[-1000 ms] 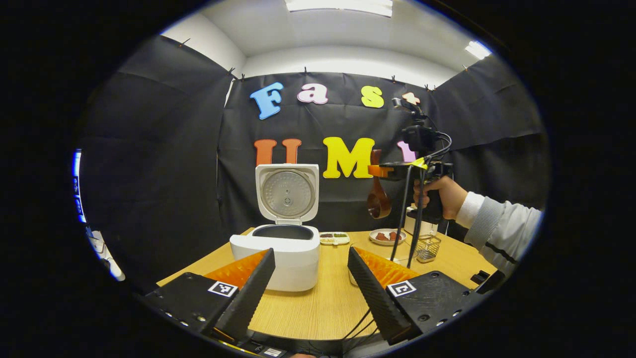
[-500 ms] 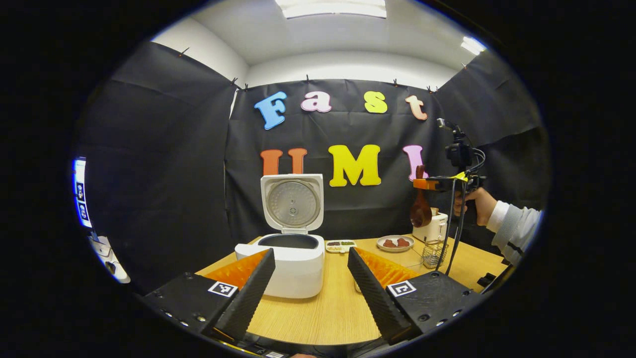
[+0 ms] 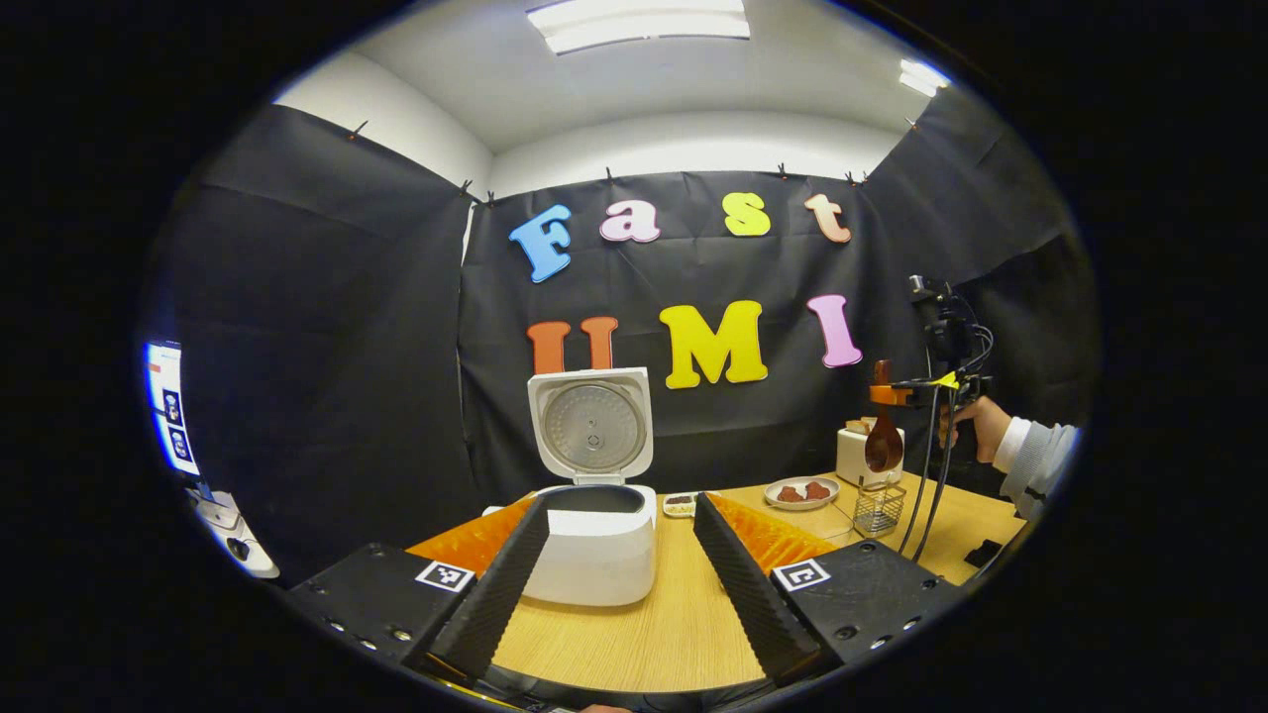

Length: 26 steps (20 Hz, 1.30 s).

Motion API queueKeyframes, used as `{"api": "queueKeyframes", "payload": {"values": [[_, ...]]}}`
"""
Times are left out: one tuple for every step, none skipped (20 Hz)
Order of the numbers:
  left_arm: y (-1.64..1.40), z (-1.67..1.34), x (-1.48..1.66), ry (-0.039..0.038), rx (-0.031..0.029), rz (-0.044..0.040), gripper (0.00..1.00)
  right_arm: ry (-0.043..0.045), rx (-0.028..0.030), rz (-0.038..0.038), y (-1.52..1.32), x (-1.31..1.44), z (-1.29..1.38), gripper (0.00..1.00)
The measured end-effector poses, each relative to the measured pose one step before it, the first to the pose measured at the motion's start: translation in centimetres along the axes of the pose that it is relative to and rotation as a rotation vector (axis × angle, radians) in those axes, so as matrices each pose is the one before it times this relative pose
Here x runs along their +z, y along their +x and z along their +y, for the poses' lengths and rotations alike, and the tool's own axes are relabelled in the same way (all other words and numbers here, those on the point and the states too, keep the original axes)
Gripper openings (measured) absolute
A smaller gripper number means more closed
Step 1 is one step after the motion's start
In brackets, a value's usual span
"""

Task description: Close the left gripper, press the button to open the rice cooker; take a wooden spoon from the chopstick holder with the right hand, scoop a spoonful of rice and pour it into the rice cooker, then put the wooden spoon back into the chopstick holder.

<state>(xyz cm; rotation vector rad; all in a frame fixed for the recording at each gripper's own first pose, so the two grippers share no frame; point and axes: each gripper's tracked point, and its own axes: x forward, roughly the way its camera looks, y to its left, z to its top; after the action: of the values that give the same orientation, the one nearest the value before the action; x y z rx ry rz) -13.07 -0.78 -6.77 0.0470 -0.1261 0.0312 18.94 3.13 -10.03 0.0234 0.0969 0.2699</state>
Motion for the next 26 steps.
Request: {"api": "queueKeyframes", "payload": {"values": [[0.017,-0.349,0.037,-0.01347,-0.00901,0.00045,0.94,0.01238,-0.00490,0.01261,0.124,-0.715,-0.709,0.18],[0.018,-0.017,0.186,-0.01102,-0.00239,-0.00352,0.94,0.01632,-0.00476,0.01025,-0.001,-0.647,-0.672,0.18],[-0.007,0.062,0.195,-0.00946,0.00148,-0.00770,0.94,0.00809,-0.00284,-0.00149,-0.054,-0.378,-0.611,0.18],[-0.084,-0.126,0.248,-0.00865,-0.00272,-0.00801,0.94,0.01177,-0.00880,-0.00515,-0.054,-0.219,-0.693,0.18],[-0.044,-0.219,0.200,-0.00825,-0.00486,-0.00832,0.94,0.01712,-0.01178,-0.00502,0.079,-0.201,-0.655,0.19],[0.135,-0.250,-0.017,-0.00532,-0.00474,-0.00282,0.94,0.01574,-0.00650,-0.00579,0.130,-0.206,-0.397,0.19],[0.118,-0.223,-0.158,-0.00124,-0.00307,0.00180,0.94,0.01642,-0.00031,-0.00409,0.223,-0.206,-0.150,0.18],[0.151,-0.248,-0.093,0.00438,-0.00119,0.00357,0.94,0.01703,0.00464,0.00040,0.097,-0.357,-0.003,0.20],[0.125,-0.114,-0.125,0.00817,0.00035,0.00331,0.94,0.02033,0.00704,0.00192,0.198,-0.390,0.003,0.20],[0.063,-0.106,-0.130,0.00696,0.00000,0.00219,0.94,0.02428,0.01442,0.00492,0.172,-0.447,0.136,0.20],[0.164,-0.223,-0.200,0.00409,-0.00285,0.00584,0.94,0.01926,0.00719,0.01293,0.093,-0.480,-0.015,0.23],[0.198,-0.302,-0.287,0.00234,-0.00422,0.00830,0.94,0.01023,-0.01563,0.00943,0.361,-0.491,-0.699,0.25],[0.115,-0.171,-0.075,0.00112,-0.00344,0.00576,0.94,-0.00009,-0.02124,0.00119,0.111,0.112,-0.690,0.31],[-0.078,-0.092,-0.051,0.00167,-0.00328,0.00356,0.94,0.00239,-0.02428,-0.00679,-0.473,0.140,-0.500,0.42],[-0.055,-0.156,0.081,0.00187,-0.00367,0.00057,0.94,0.00466,-0.02560,-0.01024,-0.042,0.325,-0.836,0.55],[0.048,-0.038,0.031,0.00025,-0.00275,-0.00279,0.94,0.00219,-0.02055,-0.00525,-0.484,0.437,-0.439,0.68],[-0.083,-0.085,0.055,-0.00141,-0.00255,-0.00179,0.94,0.00017,-0.01648,-0.01178,-0.367,0.482,-0.208,0.72],[0.058,-0.082,-0.175,-0.00053,-0.00207,0.00116,0.94,-0.00863,-0.01695,-0.01271,-0.795,0.582,-0.055,0.77],[0.021,0.010,-0.053,0.00108,0.00079,0.00289,0.94,-0.00659,-0.01379,-0.01517,-0.612,0.623,-0.077,0.81],[0.070,0.045,-0.136,0.00195,0.00331,0.00493,0.94,-0.00775,-0.00926,-0.01271,-0.669,0.585,0.187,0.83],[0.080,0.126,-0.095,0.00291,0.00425,0.00325,0.94,-0.00473,-0.00950,-0.01450,-0.582,0.648,0.245,0.95],[0.068,-0.088,-0.020,0.00124,0.00173,0.00279,0.94,-0.01055,-0.01346,-0.00624,-0.571,0.519,0.121,0.95],[-0.042,-0.065,0.102,0.00131,0.00120,0.00244,0.94,-0.00739,-0.00715,-0.00177,-0.557,0.405,0.385,0.95],[0.273,0.193,-0.042,-0.00159,0.01046,0.00220,0.94,-0.00764,-0.00970,0.00732,-0.810,0.084,0.340,0.96],[0.110,0.061,0.067,-0.00078,0.00870,-0.00460,0.94,0.00132,-0.00496,-0.00975,-0.801,0.343,0.347,0.96],[0.274,-0.020,0.069,-0.00190,0.00217,-0.00513,0.94,-0.00082,0.00653,-0.00834,-0.963,0.542,0.624,0.96]]}}
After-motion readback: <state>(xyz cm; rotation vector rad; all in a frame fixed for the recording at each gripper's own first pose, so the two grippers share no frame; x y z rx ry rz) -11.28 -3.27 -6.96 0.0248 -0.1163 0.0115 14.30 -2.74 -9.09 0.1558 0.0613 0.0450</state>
